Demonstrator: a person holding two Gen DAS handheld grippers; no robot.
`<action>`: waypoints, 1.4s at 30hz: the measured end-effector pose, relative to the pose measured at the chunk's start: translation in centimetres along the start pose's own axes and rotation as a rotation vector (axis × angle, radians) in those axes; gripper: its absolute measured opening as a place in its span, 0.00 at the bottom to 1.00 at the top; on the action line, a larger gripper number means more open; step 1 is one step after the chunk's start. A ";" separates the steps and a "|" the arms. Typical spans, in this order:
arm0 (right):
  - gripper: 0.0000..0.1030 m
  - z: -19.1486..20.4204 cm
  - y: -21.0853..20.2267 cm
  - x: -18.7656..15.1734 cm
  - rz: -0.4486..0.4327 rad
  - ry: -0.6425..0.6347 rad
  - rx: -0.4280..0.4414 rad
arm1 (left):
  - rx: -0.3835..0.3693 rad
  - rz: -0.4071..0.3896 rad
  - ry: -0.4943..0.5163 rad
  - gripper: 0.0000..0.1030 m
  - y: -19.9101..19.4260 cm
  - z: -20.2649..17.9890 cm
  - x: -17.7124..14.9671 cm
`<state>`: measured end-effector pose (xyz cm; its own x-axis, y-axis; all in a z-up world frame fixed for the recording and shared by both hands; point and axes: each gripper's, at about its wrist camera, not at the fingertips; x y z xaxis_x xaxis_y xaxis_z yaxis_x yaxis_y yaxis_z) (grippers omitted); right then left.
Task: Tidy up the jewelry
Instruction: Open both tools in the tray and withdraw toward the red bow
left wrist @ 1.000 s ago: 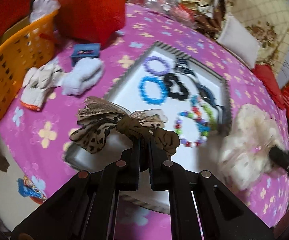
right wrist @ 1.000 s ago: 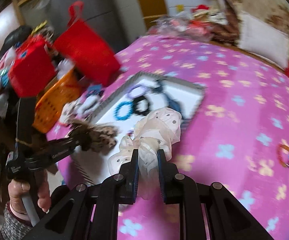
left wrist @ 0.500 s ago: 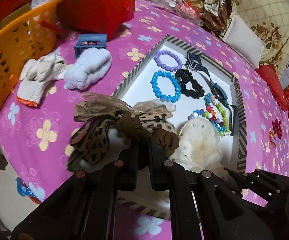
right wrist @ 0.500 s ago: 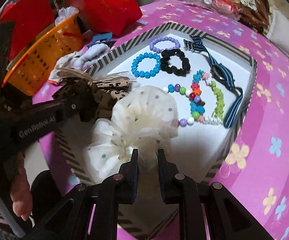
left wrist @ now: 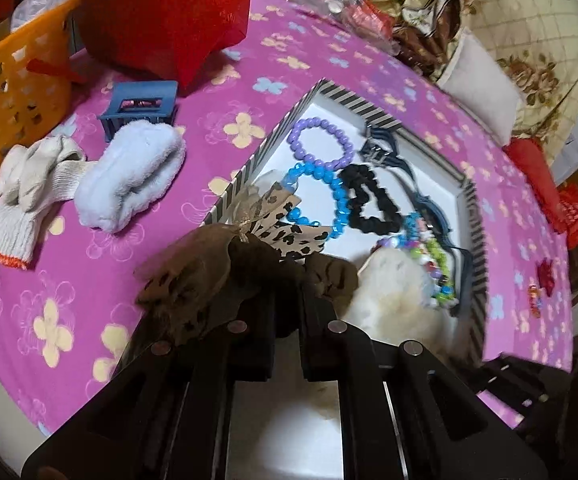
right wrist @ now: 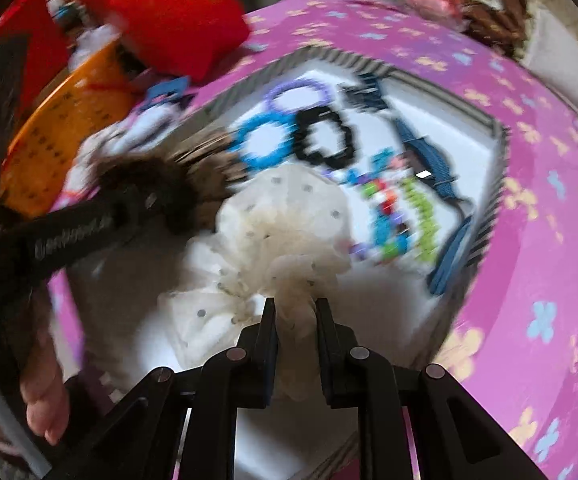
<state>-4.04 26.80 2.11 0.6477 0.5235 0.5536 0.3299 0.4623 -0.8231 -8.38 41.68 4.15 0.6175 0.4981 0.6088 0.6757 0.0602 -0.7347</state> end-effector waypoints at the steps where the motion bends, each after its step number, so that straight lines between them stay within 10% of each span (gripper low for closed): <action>1: 0.16 0.8 -0.1 -0.4 0.008 -0.021 0.022 | -0.004 -0.006 -0.003 0.07 -0.5 0.1 -0.1; 5: 0.21 2.8 -0.5 -1.3 -0.007 -0.079 0.022 | -0.002 -0.040 0.002 0.12 -2.9 0.3 -0.2; 9: 0.60 2.8 -1.9 -1.3 -0.077 -0.085 -0.013 | 0.026 -0.099 0.005 0.37 -5.6 0.3 -0.2; 25: 0.60 -5.4 -14.0 -9.5 -0.244 0.067 -0.208 | 0.165 -0.261 0.131 0.43 -12.8 -4.7 -2.5; 42: 0.60 -18.7 -20.1 -19.8 -0.306 0.422 -0.292 | 0.036 -0.125 0.365 0.44 -11.1 -19.8 -8.6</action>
<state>-10.63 -6.23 5.35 0.6904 0.0397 0.7223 0.6814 0.2997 -0.6677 -13.21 19.58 12.98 0.6384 0.1443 0.7560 0.7443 0.1343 -0.6542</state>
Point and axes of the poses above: each gripper's, at about its wrist camera, not at the fingertips, and y roughly the way its jaws point, z to its left, x to its top, and after that the axes turned 10 degrees about -z, right-handed
